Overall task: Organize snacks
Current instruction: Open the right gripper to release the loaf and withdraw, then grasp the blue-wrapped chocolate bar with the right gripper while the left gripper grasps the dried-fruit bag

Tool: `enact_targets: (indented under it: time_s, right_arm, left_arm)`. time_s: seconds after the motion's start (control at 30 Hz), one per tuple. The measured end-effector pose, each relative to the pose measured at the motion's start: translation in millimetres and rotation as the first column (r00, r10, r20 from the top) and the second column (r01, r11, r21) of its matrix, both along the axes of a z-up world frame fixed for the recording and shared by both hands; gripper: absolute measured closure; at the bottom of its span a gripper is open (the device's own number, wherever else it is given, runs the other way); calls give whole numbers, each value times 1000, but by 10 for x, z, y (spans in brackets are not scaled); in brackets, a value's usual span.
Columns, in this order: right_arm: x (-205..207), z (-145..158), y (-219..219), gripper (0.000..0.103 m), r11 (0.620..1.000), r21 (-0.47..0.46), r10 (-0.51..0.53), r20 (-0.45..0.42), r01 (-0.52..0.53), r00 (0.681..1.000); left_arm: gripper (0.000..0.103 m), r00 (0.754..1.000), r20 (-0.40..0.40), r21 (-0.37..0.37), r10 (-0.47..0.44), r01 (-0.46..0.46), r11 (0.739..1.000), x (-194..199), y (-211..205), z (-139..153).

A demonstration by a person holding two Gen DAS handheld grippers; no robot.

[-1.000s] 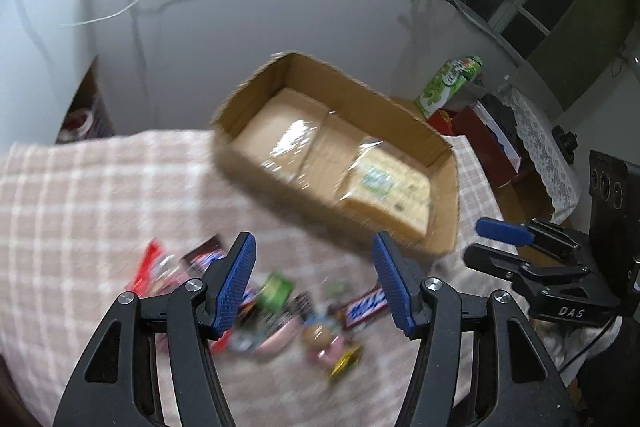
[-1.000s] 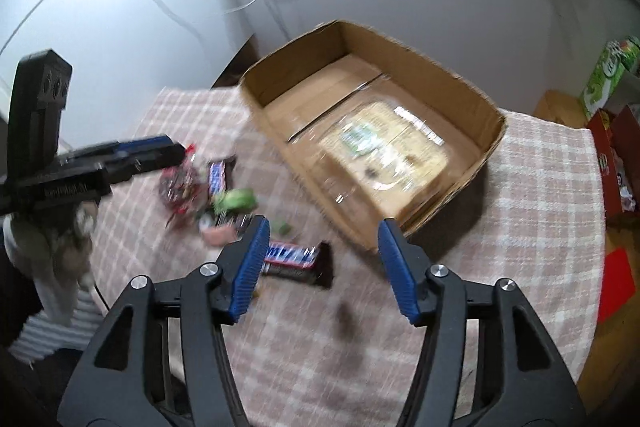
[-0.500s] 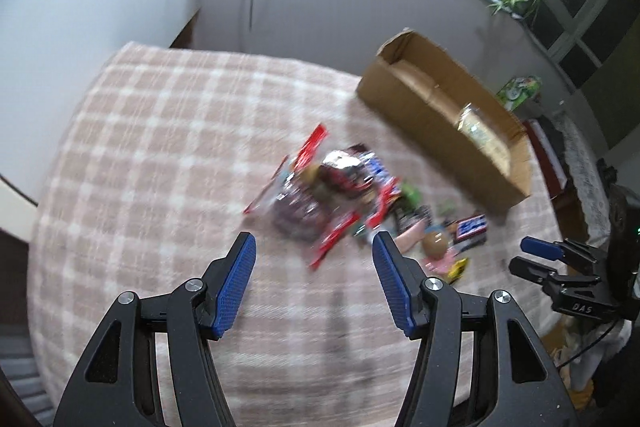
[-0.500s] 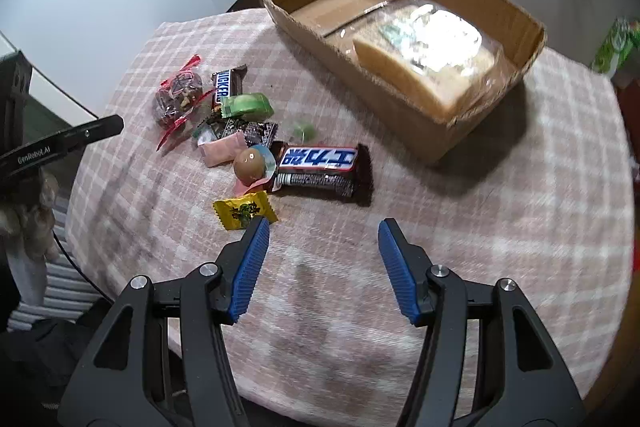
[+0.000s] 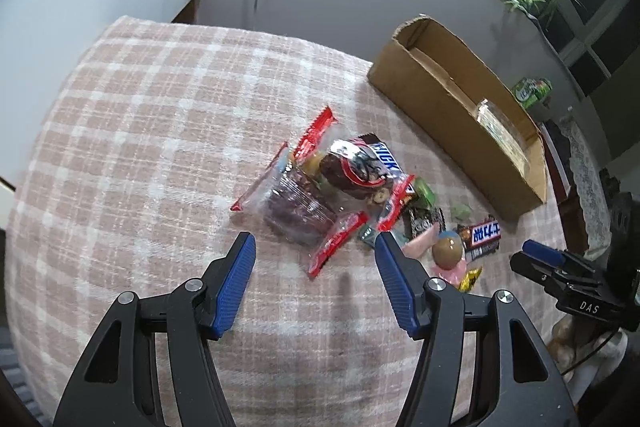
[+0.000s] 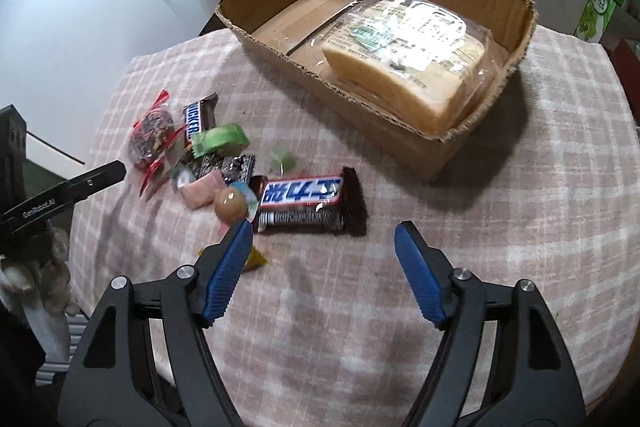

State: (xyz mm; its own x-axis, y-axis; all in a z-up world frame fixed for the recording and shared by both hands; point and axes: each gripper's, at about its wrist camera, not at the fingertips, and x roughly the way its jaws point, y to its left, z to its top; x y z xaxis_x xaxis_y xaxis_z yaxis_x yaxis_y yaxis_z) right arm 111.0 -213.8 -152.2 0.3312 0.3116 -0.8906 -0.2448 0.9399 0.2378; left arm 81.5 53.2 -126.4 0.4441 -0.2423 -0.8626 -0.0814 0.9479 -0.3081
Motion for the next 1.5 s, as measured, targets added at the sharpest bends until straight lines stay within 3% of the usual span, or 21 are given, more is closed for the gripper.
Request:
enact_targets:
  time_s: [0.3, 0.77, 0.9, 1.07, 1.5]
  right_arm:
    - [154, -228, 291, 27, 997, -80, 17, -18, -18, 1000]
    - [224, -311, 664, 26, 979, -187, 86, 4, -84, 996]
    - [236, -313, 741, 36, 979, -182, 93, 1, -91, 996]
    - [191, -290, 651, 50, 980, -170, 102, -1, -100, 995]
    - [74, -193, 306, 55, 993, -77, 87, -3, -87, 996]
  left_arm:
    - [41, 999, -19, 9, 30, -30, 1000, 114, 28, -132]
    - [41, 999, -34, 25, 21, -21, 999, 298, -56, -310]
    - [53, 999, -32, 34, 13, -12, 999, 296, -63, -319]
    - [54, 1000, -23, 14, 20, -20, 1000, 230, -9, -292]
    - [59, 1000, 10, 4, 17, -17, 1000, -74, 139, -109]
